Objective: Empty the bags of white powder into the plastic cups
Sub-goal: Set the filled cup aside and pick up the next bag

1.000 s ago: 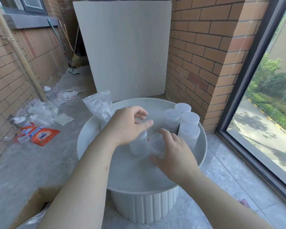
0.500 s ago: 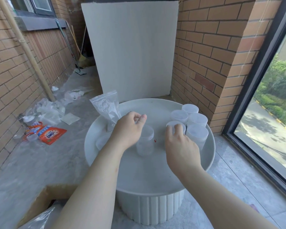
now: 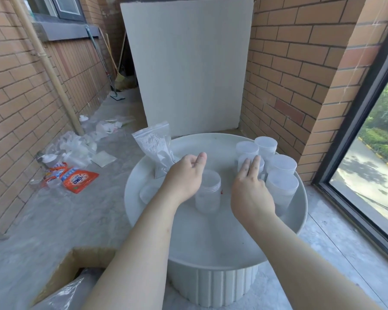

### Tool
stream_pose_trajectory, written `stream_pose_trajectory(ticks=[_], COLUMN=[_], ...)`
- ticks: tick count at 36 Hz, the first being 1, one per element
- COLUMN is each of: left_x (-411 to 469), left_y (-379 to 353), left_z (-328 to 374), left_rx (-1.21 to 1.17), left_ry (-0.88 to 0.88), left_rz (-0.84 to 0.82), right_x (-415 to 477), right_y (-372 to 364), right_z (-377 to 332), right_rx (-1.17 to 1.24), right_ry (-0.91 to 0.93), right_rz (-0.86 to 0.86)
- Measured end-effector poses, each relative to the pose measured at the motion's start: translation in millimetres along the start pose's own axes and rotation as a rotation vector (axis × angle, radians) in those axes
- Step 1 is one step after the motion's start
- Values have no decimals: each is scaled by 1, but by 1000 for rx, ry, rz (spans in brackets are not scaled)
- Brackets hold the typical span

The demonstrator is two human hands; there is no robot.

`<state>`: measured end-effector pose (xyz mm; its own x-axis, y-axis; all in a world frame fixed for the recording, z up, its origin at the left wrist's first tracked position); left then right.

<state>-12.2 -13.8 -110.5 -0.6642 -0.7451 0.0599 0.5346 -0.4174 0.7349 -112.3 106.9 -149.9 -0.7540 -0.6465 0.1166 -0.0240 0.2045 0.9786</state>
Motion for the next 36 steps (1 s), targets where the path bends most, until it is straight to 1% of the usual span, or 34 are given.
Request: stream_pose_trajectory(ticks=[12,17,20,23,28,32,36], left_x=[0,6,7,7,7,7,12], left_y=[-5,-11,-11,-12,-13,-14,-9], left_z=[5,-4,-8,-10,-13,-18,-26], left_rx=[-75,-154,-183,-229,-243,-247,-236], left_ry=[-40,-4,25,60,77,98,121], left_rz=[-44,-72,-79,-100,-132,-147,-122], right_x=[2,7,9,7,4,3,3], right_y=[3,19,31,38,30,26,24], right_z=[2,6,7,9,9,9,11], right_rx=[60,130,273,517,887,950,1004], right_ry=[-20,21,71,65,-27,-36,-58], right_rz=[-20,48,118,132,-8,-73,-106])
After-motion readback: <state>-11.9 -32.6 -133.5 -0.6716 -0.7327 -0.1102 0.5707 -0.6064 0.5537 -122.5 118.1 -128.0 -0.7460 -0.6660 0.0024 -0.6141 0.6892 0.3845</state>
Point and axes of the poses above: each hand's wrist, its own x-axis towards the middle knuckle, its own y-axis out of the back of the hand, z = x × y, the point moved 5 cm from there along x, towards the middle knuckle, and after that the axes turned 4 degrees about x, right-handed, at the moved point
